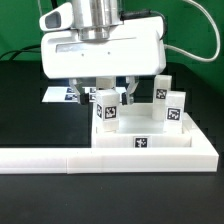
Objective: Assemble square table
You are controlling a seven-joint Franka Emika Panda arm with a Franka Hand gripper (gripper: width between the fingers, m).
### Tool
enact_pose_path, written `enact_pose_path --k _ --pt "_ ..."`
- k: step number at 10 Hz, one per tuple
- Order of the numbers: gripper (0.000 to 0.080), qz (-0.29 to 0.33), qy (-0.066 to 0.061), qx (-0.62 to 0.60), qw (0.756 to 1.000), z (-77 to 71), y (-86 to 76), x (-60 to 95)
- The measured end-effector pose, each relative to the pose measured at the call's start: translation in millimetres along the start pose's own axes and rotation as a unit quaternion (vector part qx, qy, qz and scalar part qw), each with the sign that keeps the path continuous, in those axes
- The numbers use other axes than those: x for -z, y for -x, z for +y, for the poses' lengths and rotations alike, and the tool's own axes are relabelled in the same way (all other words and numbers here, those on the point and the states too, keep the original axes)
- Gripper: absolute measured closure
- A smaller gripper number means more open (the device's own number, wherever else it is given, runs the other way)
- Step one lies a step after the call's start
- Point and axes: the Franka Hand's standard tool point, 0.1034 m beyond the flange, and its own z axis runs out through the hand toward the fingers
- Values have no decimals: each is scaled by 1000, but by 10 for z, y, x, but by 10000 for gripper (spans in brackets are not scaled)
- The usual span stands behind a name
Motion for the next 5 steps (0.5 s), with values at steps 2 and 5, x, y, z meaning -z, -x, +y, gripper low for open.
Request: enact_pose_path --k 2,5 --pt "150 -2 6 88 996 -30 -2 1" --pt "150 -3 12 187 982 -41 7 -7"
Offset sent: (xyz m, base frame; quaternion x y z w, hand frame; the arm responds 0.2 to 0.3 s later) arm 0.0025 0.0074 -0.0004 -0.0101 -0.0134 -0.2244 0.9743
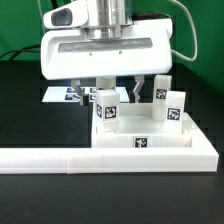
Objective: Assemble square table
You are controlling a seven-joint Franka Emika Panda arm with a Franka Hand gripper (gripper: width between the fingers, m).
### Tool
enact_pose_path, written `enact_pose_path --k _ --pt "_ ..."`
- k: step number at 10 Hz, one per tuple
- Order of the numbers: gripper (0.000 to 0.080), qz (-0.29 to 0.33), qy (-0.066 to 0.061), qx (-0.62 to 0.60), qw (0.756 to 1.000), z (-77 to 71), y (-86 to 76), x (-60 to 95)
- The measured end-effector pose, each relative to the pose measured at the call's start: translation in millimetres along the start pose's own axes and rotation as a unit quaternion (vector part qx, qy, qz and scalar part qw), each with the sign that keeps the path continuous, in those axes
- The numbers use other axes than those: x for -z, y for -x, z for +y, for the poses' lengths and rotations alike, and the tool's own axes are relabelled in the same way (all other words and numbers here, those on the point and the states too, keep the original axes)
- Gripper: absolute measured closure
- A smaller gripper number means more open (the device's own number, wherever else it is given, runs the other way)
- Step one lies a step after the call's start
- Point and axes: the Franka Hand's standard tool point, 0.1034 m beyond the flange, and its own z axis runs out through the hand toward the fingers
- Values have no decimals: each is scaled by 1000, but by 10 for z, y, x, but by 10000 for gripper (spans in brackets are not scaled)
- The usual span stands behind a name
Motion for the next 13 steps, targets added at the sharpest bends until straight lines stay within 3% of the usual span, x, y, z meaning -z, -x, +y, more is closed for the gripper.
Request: enact_pose_path --k 4,5,6,8,12,13 --pt "150 0 4 106 994 22 0 -1" --pt "267 0 4 119 993 43 5 -4" --pt "267 0 4 115 993 35 5 -4" --pt "511 0 4 114 993 37 5 -4" --pt "511 1 4 85 996 38 5 -3" --pt "511 9 1 9 1000 39 -11 3"
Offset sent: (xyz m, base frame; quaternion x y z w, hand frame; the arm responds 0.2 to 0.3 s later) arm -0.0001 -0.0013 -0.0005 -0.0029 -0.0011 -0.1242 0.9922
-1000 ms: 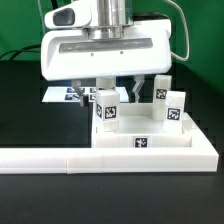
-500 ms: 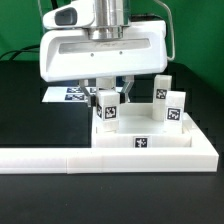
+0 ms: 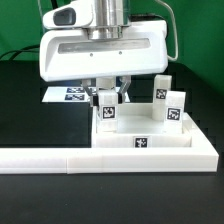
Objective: Assemble square table
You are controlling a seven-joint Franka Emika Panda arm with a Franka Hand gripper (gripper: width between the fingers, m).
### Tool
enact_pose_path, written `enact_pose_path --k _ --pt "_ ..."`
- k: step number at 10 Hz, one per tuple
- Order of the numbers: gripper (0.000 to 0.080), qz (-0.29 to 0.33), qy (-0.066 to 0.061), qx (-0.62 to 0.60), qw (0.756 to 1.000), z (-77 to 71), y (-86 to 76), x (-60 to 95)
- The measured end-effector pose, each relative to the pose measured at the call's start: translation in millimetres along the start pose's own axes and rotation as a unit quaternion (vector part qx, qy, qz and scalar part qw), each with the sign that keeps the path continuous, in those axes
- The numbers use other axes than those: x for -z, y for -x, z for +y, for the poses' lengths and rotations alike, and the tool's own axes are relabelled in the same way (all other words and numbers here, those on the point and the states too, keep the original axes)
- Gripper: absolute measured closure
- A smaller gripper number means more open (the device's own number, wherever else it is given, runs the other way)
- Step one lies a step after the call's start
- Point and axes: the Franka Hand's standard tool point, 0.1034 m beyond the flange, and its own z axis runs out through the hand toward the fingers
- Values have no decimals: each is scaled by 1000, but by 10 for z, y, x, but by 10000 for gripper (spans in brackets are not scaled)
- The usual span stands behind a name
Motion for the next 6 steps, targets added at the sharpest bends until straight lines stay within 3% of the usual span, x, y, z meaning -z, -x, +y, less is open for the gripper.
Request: enact_pose_path --k 3,6 --pt "510 18 0 -192 981 -1 20 -8" --pt "509 20 -6 -367 930 -5 35 -11"
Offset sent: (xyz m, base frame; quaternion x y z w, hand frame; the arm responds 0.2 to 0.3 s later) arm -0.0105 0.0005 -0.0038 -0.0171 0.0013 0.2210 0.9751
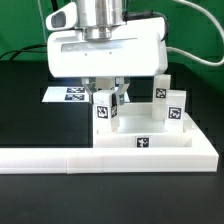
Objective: Assemble square table
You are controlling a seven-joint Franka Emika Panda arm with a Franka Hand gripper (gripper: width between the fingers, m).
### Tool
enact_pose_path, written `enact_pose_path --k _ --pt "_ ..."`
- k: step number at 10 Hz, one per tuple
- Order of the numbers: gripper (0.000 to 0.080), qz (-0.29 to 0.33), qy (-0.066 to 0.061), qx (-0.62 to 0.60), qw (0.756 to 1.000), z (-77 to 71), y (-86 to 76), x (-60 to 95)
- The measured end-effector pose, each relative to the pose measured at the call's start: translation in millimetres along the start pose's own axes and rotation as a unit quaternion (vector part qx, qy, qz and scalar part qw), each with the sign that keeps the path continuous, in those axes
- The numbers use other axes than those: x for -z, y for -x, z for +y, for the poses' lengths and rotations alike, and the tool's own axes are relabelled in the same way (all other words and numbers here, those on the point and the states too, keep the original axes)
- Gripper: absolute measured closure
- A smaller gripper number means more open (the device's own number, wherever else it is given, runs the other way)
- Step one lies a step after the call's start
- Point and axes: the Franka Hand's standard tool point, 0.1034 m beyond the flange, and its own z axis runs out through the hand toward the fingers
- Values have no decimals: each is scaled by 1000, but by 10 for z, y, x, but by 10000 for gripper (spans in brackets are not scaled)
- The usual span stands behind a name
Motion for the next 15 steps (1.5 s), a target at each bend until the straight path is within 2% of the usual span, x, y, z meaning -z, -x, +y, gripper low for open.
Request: enact_pose_path --k 2,6,7,8,9,10,11,15 --pt "507 -9 7 -120 993 -23 38 -1" --pt "506 -9 4 -206 978 -30 42 -1" --pt "417 -9 4 -201 980 -30 47 -3" --pt "280 -9 4 -197 980 -31 48 -4" --pt "280 -13 6 -154 988 -39 60 -5" --pt "177 -15 7 -131 991 -52 81 -8" --pt "158 -22 10 -80 997 -77 114 -11" --pt "151 -45 13 115 992 17 90 -21"
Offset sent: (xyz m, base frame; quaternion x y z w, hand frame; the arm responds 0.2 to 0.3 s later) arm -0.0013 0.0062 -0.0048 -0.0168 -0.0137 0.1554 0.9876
